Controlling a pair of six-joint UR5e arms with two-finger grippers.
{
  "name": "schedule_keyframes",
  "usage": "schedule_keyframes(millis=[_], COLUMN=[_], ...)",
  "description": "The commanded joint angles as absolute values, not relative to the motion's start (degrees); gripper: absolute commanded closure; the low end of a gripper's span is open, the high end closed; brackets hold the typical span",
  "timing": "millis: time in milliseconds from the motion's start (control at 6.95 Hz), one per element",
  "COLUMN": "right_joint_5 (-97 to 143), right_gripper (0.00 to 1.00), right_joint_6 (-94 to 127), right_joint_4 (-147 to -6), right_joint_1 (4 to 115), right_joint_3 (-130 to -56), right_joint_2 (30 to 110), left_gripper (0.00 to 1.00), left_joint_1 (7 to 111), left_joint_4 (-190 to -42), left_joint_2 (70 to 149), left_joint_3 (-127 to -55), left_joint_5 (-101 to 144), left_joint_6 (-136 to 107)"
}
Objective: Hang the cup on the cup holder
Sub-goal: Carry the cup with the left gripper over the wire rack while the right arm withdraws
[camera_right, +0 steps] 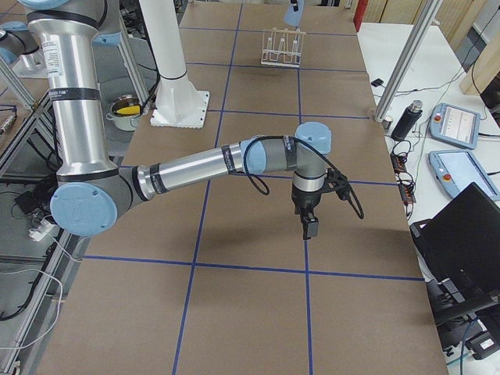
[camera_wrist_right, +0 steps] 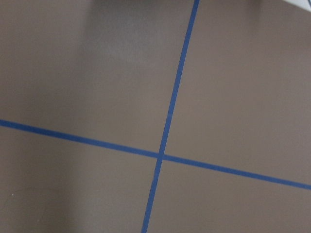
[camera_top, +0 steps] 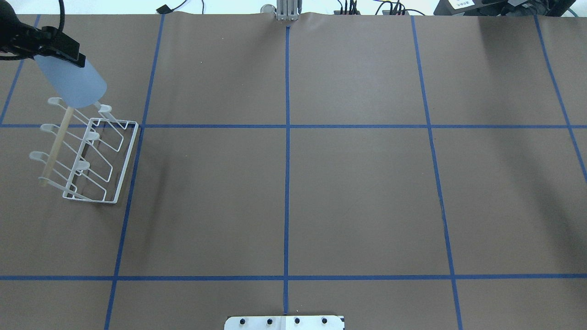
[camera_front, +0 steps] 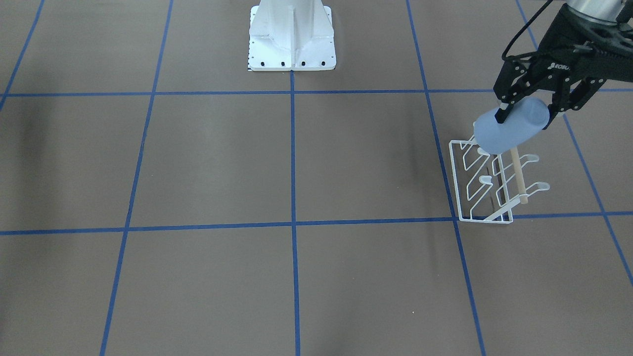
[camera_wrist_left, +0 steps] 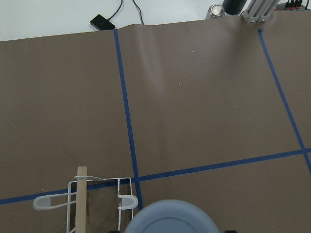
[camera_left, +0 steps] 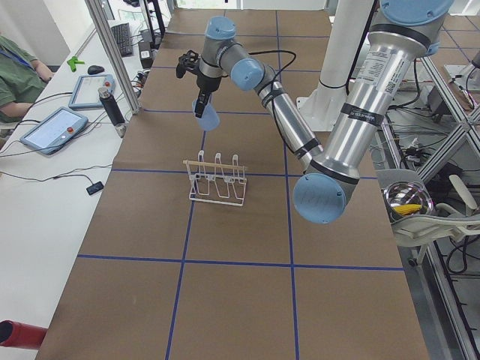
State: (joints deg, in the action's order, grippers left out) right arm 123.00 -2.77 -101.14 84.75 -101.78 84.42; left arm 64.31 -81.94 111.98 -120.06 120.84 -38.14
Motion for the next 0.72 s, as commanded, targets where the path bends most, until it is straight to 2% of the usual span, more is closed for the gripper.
schedule_keyframes(millis=[0, 575], right_joint_5=[124.63, 124.81], right_gripper=[0.00, 0.00], right_joint_6=[-2.99, -2.28], right_joint_4=[-105.37, -104.50], right_joint_1=[84.64, 81.84], right_joint_3=[-101.43, -100.03], right_joint_2=[84.90, 84.64], left_gripper=[1.00, 1.00], left_joint_1=[63.72, 62.58], left_joint_4=[-82.87, -90.09], left_joint_2=[114.08, 113.91], left_joint_3=[-114.63, -107.76], left_joint_5=[117.69, 117.60], left_joint_6=[-36.83, -37.00])
